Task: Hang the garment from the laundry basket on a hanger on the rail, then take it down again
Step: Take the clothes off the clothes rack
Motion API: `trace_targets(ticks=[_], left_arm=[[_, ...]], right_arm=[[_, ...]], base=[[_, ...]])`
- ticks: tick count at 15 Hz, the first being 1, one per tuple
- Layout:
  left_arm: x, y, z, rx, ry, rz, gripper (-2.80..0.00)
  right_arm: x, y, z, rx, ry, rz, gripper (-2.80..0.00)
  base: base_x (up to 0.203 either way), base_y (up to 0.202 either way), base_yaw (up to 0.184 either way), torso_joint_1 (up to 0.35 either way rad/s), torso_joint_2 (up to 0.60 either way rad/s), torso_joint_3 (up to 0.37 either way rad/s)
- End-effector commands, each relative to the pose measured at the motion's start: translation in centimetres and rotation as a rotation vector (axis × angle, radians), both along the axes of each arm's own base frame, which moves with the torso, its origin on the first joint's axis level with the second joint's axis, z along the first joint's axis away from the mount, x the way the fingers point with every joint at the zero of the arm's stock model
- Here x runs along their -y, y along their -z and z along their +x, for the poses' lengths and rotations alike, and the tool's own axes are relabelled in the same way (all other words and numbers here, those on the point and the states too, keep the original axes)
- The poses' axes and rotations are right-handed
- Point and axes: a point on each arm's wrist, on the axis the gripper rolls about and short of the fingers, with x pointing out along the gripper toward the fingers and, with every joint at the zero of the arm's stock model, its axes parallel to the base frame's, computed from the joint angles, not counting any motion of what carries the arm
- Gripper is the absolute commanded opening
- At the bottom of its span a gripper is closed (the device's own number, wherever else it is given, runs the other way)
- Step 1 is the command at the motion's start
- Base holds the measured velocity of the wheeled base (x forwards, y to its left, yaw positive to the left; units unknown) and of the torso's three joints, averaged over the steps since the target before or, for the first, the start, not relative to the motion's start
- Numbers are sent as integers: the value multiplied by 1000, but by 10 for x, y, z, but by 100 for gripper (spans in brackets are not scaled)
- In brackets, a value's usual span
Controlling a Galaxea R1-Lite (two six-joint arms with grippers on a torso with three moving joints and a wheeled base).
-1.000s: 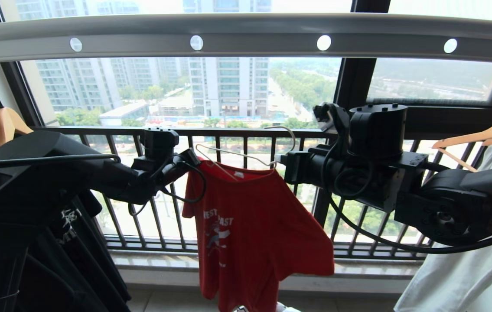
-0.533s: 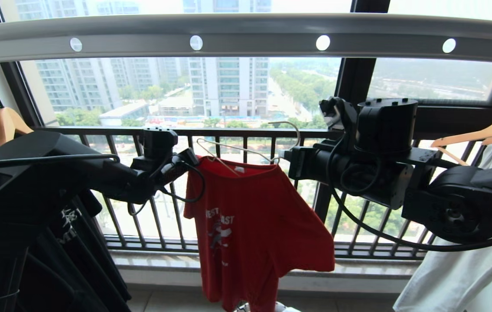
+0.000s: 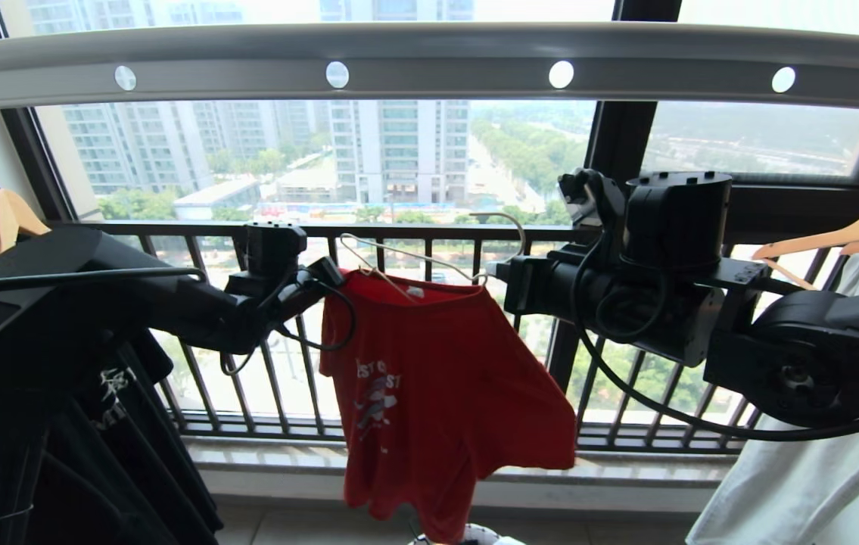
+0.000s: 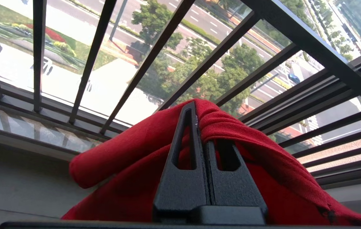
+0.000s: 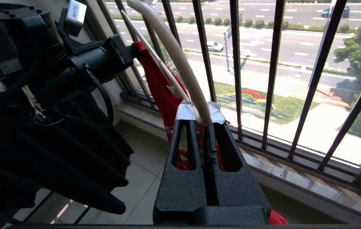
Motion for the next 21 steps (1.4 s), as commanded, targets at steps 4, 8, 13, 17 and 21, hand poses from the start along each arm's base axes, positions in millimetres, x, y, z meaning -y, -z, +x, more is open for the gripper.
trace_targets(ticks=[4,8,13,17,21], left_arm=[[29,18,-6,-42,67,41,-280],[53,31,-21,-80,137,92,-280],[74,43,-35,-114,189,128,-280],[85,54,-47,-137,244,205,-280],[101,67,-57,-145,260,272,-280]], right_arm=[[-3,5,3,-9,-2,0,-280],[-6,13,13,-24,12,-7,-280],[-3,17,24,-29,36,-7,-280],[1,16,29,-27,51,-5,-280],[0,15,29,-34,53,13,-280]], base=[[0,0,0,0,0,0],[0,0,0,0,0,0],[0,0,0,0,0,0],[0,0,0,0,0,0],[0,0,0,0,0,0]])
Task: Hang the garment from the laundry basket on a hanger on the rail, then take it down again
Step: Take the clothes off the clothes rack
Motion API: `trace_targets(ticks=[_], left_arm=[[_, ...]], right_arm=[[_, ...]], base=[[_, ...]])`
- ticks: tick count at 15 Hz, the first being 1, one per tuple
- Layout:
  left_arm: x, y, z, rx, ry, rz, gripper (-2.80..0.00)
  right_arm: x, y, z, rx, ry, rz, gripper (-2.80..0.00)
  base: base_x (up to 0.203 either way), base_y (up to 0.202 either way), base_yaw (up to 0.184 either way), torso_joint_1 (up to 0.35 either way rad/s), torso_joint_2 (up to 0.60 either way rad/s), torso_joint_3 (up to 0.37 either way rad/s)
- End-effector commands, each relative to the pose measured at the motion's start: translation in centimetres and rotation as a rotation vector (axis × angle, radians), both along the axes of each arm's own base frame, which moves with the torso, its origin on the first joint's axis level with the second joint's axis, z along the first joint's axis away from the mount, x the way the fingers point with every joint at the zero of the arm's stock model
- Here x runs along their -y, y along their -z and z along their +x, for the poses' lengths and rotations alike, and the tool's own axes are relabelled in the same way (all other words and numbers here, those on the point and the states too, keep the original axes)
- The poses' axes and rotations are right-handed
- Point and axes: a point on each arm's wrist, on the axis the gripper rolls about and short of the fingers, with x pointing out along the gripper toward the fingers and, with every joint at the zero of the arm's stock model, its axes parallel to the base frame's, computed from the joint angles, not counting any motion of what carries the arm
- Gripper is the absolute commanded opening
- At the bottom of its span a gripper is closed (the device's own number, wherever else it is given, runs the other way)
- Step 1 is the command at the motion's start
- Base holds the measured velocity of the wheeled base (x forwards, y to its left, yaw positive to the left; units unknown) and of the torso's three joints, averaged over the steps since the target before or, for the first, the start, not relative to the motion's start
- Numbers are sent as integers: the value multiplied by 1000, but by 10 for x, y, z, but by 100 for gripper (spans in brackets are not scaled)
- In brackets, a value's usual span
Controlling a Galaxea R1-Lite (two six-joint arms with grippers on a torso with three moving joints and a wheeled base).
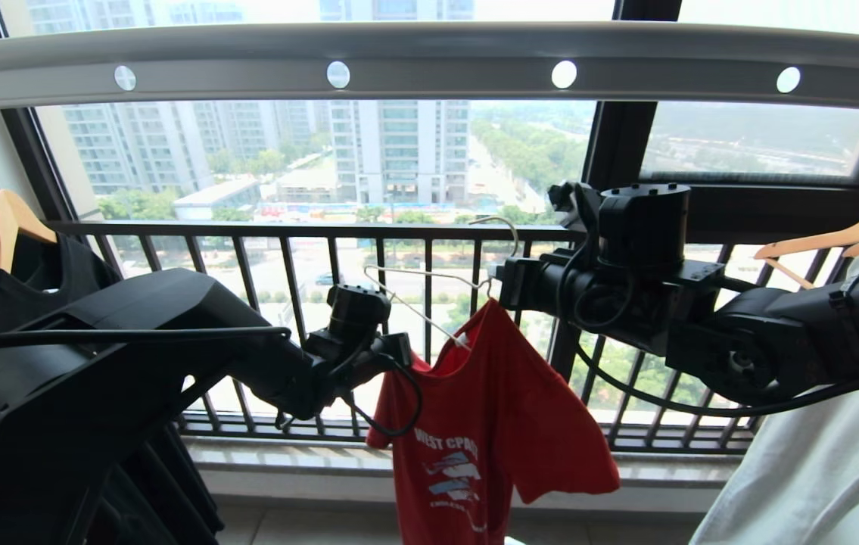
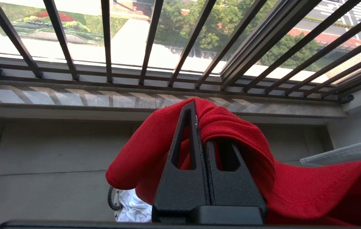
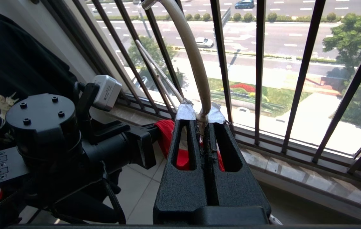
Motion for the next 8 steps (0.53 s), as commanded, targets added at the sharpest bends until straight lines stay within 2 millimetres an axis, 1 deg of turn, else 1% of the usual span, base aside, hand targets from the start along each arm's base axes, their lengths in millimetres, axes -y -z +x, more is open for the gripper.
trace_targets(ticks=[1,4,8], left_arm=[[7,1,-6,-2,6,5,-280],[11,-16,-21,15,32,-13,-280],[28,-12,-41,-8,96,3,-280]], right_arm=[[-1,0,0,-5,0,13,-280],[-1,1,1,-6,0,12,-280],[-1,1,0,-7,0,13,-280]], base=[[0,0,0,0,0,0],[0,0,0,0,0,0],[0,0,0,0,0,0]])
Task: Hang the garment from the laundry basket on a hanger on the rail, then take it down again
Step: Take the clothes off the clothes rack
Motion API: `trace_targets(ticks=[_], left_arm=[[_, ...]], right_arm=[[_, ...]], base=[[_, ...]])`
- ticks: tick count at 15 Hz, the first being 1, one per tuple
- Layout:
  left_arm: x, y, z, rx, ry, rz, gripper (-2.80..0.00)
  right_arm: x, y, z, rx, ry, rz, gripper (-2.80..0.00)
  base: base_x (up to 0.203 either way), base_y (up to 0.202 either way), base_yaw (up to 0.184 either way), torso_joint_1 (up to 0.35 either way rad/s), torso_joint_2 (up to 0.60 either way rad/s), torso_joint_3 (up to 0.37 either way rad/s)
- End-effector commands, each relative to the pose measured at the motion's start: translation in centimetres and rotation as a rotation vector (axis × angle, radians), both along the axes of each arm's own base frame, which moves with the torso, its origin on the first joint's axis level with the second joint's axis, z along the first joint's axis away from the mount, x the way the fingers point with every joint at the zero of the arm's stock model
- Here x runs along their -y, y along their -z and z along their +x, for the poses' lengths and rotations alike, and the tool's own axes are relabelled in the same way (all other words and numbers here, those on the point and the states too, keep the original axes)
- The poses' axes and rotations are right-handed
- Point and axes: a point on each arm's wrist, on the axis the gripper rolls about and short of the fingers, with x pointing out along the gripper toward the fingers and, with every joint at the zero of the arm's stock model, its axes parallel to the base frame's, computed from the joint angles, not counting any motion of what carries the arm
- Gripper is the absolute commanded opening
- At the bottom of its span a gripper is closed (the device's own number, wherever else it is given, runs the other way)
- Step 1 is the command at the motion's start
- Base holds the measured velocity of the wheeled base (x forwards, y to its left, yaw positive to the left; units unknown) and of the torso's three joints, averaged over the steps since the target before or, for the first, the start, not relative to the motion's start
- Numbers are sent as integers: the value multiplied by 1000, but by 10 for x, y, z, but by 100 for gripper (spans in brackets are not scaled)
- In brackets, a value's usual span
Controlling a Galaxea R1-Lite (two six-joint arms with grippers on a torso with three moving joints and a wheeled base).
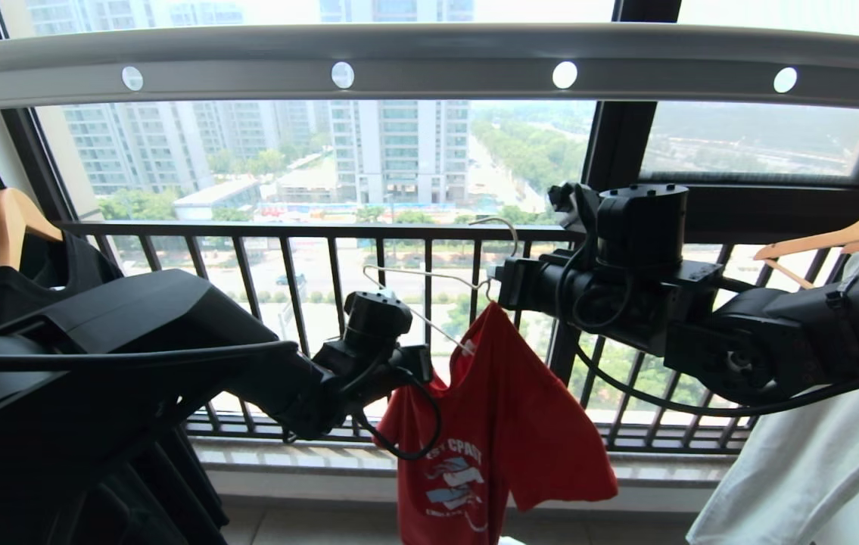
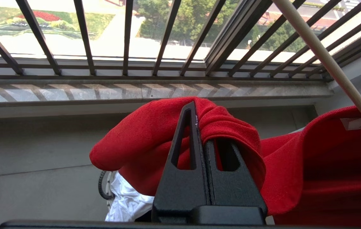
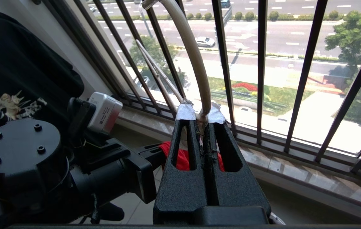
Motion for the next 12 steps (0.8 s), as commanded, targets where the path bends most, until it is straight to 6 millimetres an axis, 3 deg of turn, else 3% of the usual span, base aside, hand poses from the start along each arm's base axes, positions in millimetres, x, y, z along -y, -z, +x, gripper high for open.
trace_targets(ticks=[1,4,8,12], left_arm=[[9,-1,-13,-5,33,3,-280],[16,-2,-26,-23,93,-2,-280],[11,-20,-33,-5,127,-42,-280],[14,-18,-40,-28,171,-49,-280]], right_arm=[[0,-1,0,1,1,6,-280],[0,-5,1,-17,12,71,-280],[-1,-8,2,-13,16,84,-280],[1,-11,3,-6,24,93,-280]], base=[[0,0,0,0,0,0],[0,0,0,0,0,0],[0,0,0,0,0,0],[0,0,0,0,0,0]])
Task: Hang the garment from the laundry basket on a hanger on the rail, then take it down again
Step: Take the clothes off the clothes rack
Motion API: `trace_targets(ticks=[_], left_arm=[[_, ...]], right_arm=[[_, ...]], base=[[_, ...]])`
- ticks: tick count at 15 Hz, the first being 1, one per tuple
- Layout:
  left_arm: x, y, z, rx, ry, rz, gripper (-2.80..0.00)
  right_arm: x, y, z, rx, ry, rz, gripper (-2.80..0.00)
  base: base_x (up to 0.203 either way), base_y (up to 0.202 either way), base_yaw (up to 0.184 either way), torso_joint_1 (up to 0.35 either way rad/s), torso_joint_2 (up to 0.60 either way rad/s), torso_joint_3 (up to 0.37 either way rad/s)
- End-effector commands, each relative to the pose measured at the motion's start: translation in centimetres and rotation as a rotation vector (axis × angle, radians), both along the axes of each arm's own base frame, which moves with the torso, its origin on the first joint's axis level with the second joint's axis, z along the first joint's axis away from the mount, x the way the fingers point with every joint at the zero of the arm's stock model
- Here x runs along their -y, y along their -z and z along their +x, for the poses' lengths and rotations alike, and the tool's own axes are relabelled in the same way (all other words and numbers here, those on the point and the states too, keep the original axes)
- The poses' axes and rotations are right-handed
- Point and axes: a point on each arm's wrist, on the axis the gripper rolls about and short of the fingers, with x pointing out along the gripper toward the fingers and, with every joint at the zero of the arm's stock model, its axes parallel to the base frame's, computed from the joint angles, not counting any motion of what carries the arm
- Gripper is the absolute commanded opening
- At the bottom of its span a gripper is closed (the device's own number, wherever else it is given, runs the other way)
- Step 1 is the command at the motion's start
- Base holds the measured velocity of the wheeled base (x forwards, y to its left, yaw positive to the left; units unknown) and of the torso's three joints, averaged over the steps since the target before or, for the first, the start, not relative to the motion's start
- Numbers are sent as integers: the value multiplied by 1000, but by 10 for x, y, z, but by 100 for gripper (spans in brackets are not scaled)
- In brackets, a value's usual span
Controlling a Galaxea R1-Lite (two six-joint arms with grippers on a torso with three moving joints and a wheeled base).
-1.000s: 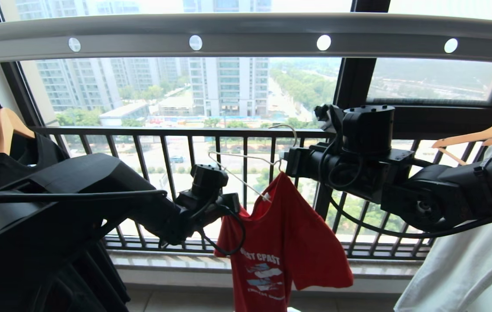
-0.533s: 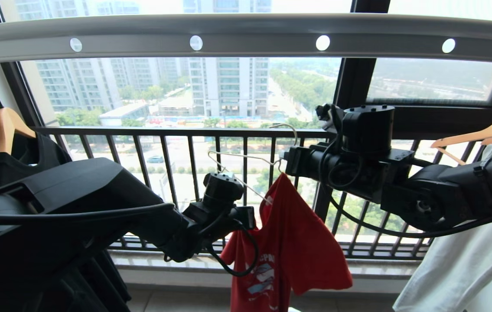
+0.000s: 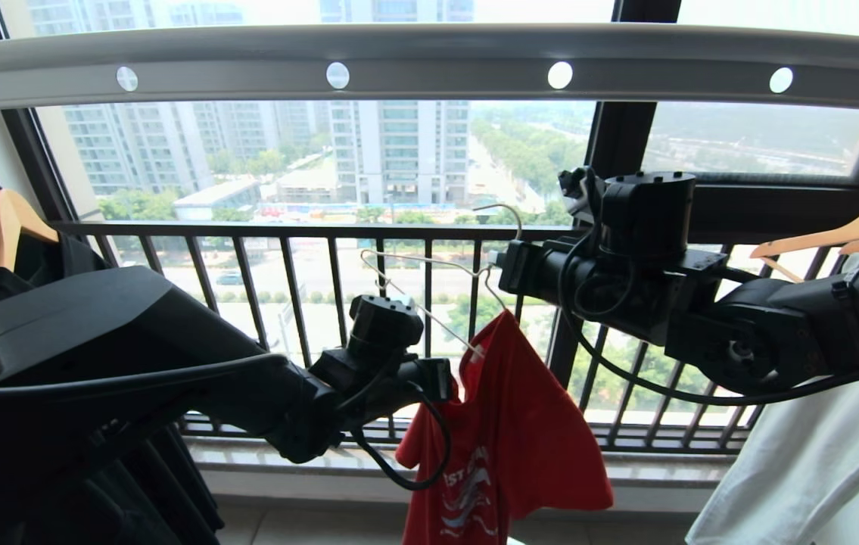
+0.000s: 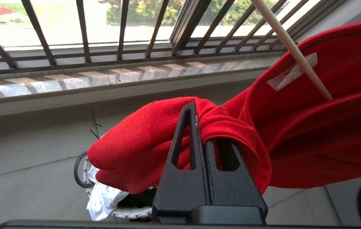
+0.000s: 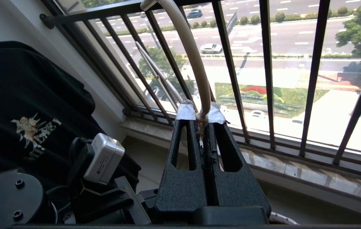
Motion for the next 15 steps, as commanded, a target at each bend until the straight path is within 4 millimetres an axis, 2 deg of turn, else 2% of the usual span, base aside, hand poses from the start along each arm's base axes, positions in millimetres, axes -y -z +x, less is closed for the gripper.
trace_targets(ticks=[1,5,15], left_arm=[[4,-3,-7,-5,18,-20,-280],[3,-13,-20,-26,105,-93,-280],[13,25,-7,-51,57,-13,-280]], right_arm=[[0,-1,0,2,3,7,-280],[0,-3,0,4,26,21,-280],[1,1,5,-2,43,9,-280]], base=[[0,0,0,0,0,0],[0,0,0,0,0,0],[0,0,0,0,0,0]])
